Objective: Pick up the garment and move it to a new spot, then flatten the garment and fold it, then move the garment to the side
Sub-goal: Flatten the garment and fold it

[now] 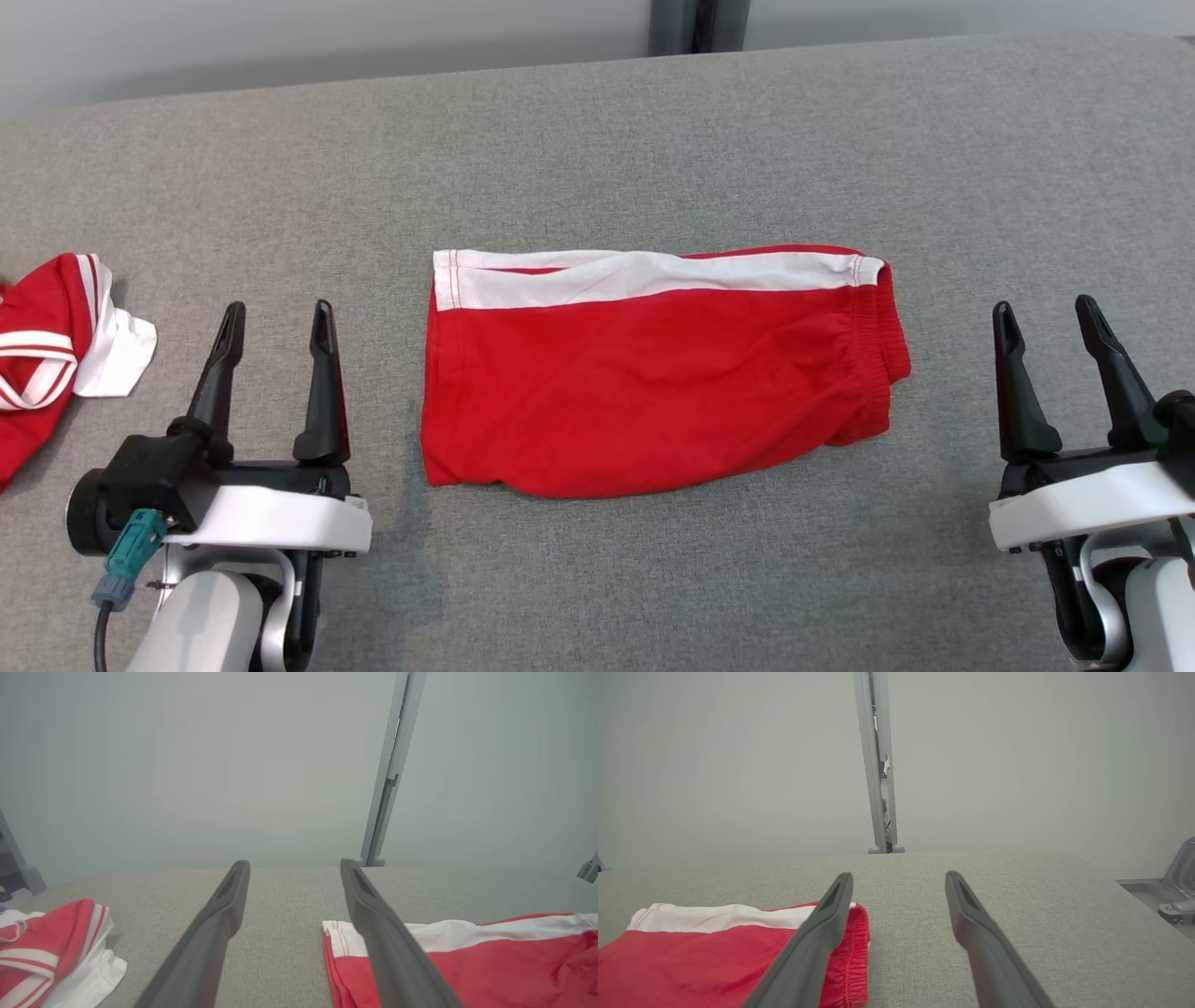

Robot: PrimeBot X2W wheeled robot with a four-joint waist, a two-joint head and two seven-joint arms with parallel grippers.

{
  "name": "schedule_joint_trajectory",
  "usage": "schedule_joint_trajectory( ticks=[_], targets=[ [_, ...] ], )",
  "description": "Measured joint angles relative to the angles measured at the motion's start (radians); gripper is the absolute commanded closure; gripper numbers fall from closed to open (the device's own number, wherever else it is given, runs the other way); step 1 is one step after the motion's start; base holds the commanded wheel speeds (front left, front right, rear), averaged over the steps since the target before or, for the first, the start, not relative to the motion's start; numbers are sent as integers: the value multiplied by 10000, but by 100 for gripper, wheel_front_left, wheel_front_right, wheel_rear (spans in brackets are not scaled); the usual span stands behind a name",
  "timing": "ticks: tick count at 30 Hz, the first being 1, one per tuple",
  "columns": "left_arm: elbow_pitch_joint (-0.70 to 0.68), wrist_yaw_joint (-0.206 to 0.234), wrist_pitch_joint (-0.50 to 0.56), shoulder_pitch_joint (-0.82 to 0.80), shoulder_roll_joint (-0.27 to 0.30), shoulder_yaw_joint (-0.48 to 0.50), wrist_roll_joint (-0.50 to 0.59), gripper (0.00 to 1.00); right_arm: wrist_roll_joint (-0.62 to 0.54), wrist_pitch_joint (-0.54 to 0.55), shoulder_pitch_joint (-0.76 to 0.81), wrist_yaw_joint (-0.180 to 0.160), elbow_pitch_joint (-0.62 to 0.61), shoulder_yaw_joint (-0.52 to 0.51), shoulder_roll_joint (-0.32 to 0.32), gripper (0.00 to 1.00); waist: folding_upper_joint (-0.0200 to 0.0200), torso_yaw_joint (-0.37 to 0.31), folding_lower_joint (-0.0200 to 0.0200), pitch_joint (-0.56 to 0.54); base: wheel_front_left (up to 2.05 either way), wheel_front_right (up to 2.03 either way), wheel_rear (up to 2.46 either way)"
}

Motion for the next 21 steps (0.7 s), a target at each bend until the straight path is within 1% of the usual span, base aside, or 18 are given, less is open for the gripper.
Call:
schedule_joint_trajectory(
  ticks=[8,11,17,21],
  targets=[
    [130,8,-33,14,48,-29,48,0,-59,194,25,0,-36,59,-19,0,0,44,0,-49,0,0,0],
    [125,4,-42,10,21,-77,44,0,-92,407,-5,0,58,130,-138,0,0,125,0,9,0,0,0],
    [96,-71,15,-68,-17,-253,46,0,-56,769,-474,0,1045,658,-94,0,0,318,0,286,0,0,0],
    [123,-117,19,-208,-52,-314,29,0,42,686,-779,0,1965,957,27,0,0,474,0,491,0,0,0]
  ],
)
